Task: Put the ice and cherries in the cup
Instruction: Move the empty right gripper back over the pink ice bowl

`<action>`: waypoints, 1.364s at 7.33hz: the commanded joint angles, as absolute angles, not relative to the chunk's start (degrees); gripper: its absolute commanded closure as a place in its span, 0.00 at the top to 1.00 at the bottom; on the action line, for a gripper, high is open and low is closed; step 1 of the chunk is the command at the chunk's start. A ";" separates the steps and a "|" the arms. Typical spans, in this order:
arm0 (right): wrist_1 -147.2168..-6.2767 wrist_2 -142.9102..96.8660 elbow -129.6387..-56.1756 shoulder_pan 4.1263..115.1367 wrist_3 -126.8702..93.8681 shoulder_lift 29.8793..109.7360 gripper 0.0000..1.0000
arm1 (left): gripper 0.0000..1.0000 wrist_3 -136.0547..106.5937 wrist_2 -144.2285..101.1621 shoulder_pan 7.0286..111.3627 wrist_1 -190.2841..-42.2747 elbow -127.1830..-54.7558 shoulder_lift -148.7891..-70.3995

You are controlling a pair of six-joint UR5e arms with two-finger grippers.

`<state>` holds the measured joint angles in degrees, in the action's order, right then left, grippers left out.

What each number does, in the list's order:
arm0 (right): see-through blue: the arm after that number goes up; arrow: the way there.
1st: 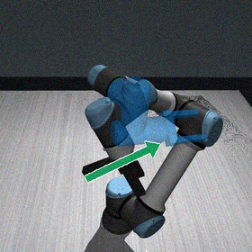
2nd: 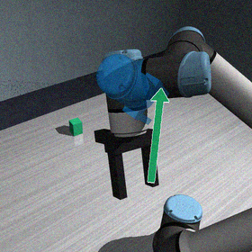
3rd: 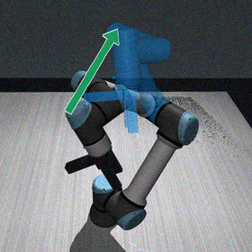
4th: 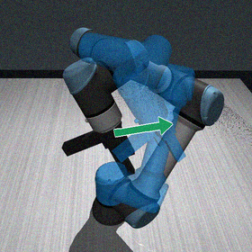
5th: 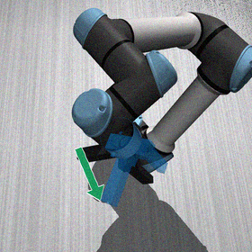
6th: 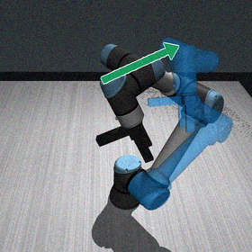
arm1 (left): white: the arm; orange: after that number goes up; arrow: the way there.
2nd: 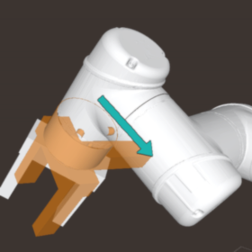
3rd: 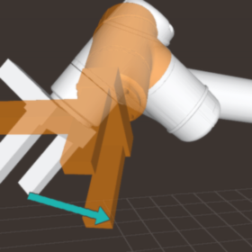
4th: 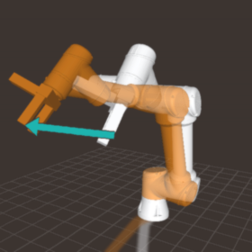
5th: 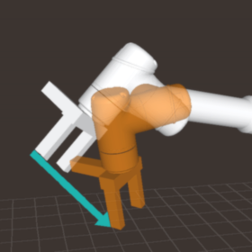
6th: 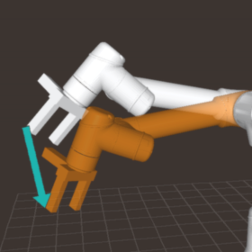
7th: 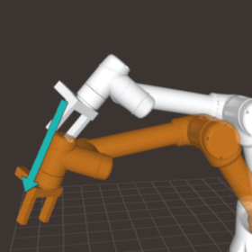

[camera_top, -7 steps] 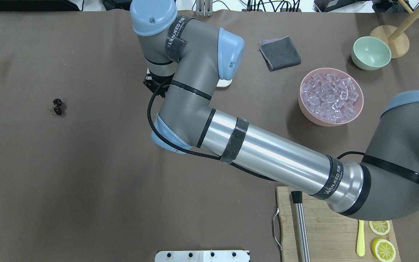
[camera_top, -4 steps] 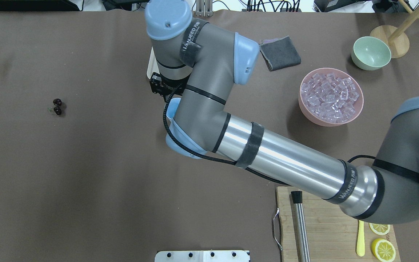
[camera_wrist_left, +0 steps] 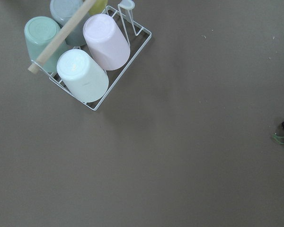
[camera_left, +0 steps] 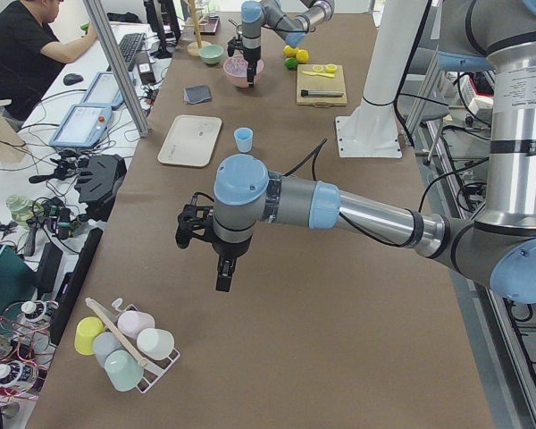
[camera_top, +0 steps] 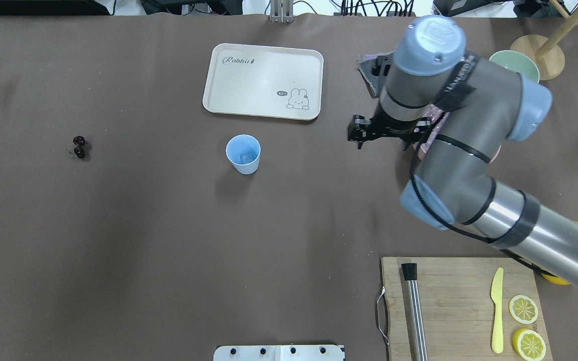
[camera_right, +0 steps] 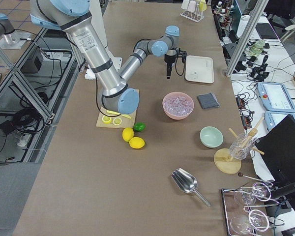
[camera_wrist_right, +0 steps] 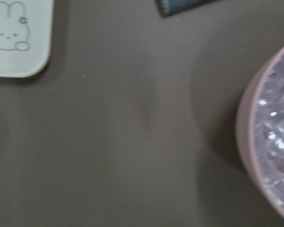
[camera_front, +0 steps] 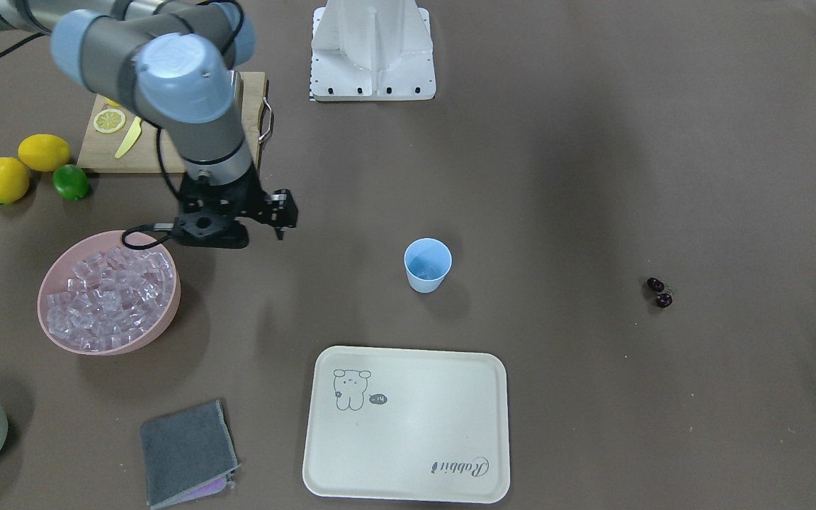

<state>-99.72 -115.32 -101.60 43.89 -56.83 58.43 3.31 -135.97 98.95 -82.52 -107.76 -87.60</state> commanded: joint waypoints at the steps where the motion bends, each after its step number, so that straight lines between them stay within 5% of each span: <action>1: -99.49 -116.11 -103.18 49.03 -44.17 67.12 0.94 | 0.98 3.16 -136.05 98.88 -82.53 -107.75 -87.80; 5: -98.10 -117.41 -100.56 52.65 -30.43 67.50 0.90 | 0.98 3.08 -136.05 98.88 -82.53 -108.01 -87.89; 8: -92.90 -117.51 -96.59 52.47 -30.76 67.15 0.71 | 0.98 3.08 -136.05 98.88 -82.62 -108.02 -87.80; 10: -92.81 -117.33 -96.77 51.51 -30.24 66.89 0.68 | 0.98 3.08 -136.05 98.88 -82.53 -107.93 -87.80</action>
<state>-93.06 -117.42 -96.79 52.12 -30.72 67.06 3.08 -136.05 98.88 -82.59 -107.99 -87.75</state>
